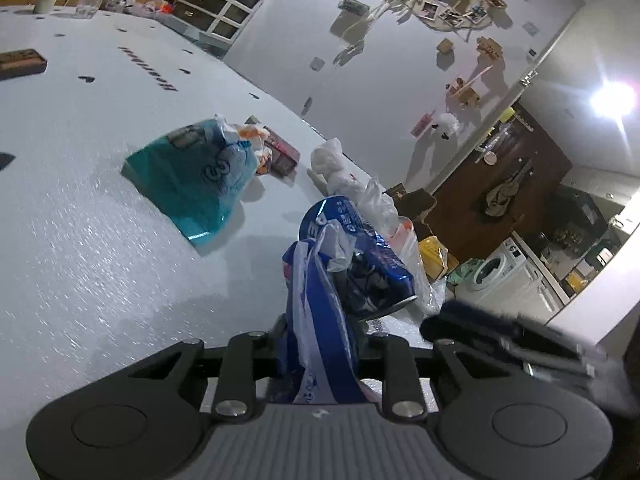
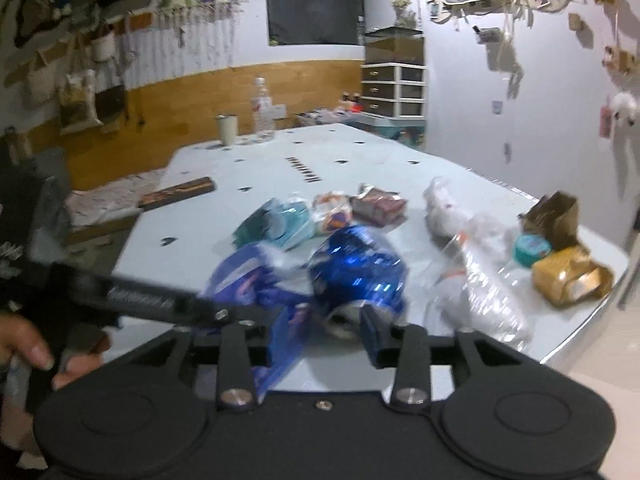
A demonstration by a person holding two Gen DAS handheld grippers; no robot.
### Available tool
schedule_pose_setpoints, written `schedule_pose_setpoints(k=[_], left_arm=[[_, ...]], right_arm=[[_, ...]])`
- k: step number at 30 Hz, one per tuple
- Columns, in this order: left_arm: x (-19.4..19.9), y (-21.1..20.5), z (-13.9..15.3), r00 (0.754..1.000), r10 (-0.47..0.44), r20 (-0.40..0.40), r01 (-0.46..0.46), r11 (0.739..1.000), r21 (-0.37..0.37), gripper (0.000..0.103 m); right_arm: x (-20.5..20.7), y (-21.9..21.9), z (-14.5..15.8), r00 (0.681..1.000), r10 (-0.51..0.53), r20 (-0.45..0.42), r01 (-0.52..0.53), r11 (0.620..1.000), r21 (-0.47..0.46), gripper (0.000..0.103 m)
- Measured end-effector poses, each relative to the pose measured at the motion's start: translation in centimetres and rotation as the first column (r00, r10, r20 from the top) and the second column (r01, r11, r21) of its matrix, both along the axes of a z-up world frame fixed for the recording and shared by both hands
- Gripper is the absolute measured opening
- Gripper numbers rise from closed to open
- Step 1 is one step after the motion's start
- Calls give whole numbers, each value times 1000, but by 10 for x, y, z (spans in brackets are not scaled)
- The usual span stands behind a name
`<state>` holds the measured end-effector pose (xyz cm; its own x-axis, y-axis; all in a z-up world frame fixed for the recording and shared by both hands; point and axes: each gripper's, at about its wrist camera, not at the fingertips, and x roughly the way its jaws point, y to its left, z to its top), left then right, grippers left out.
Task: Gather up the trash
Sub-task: 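Close the right tool on the crushed blue Pepsi can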
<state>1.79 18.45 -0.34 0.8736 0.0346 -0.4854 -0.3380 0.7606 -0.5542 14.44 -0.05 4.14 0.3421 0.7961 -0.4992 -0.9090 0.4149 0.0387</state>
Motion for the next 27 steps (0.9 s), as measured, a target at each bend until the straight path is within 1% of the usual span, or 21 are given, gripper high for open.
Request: schedule_pose_setpoints(k=[4,6,9,12,14,15,18,20,23,25,27], left_arm=[[-9,7,3,1000,-6,15,5,1000,25,27],[-15,12,4,1000,2,29,-3,999,32,27],[-22,20,5,999,15,42,-16,999,33,27],[-30,31,4,998,29,58,-30,999,13,27],[-34,38,4,997,39,65,-40,999,8,27],[-35,40,4,997,42,65,-43,999,8,27],[-37,46,5,997,42,60,-43,999,12,27],[-36,46,5,998,39,56,-40,999,19,27],[-33,47,7,998,35,52,-37,999,31,27],[-30,46,10,998,32,51,-34,998,46,27],[-28,44,12,998,31,48,-34,997,66,27]], right_arm=[[6,27,14,997,-73,19,74,995,-68,60],[7,42,20,996,-85,28,87,991,-98,69],[3,67,24,995,-67,67,77,984,-161,74],[-3,92,21,994,-17,108,44,967,-249,78],[-3,109,14,994,23,110,14,946,-324,78],[-2,115,10,993,26,115,17,933,-361,78],[4,135,-2,987,4,161,72,884,-463,79],[10,141,-7,983,-18,183,107,867,-487,79],[24,142,-9,981,-88,174,163,860,-484,78],[27,142,-10,976,-103,192,187,849,-494,74],[31,139,-10,973,-115,202,203,844,-496,63]])
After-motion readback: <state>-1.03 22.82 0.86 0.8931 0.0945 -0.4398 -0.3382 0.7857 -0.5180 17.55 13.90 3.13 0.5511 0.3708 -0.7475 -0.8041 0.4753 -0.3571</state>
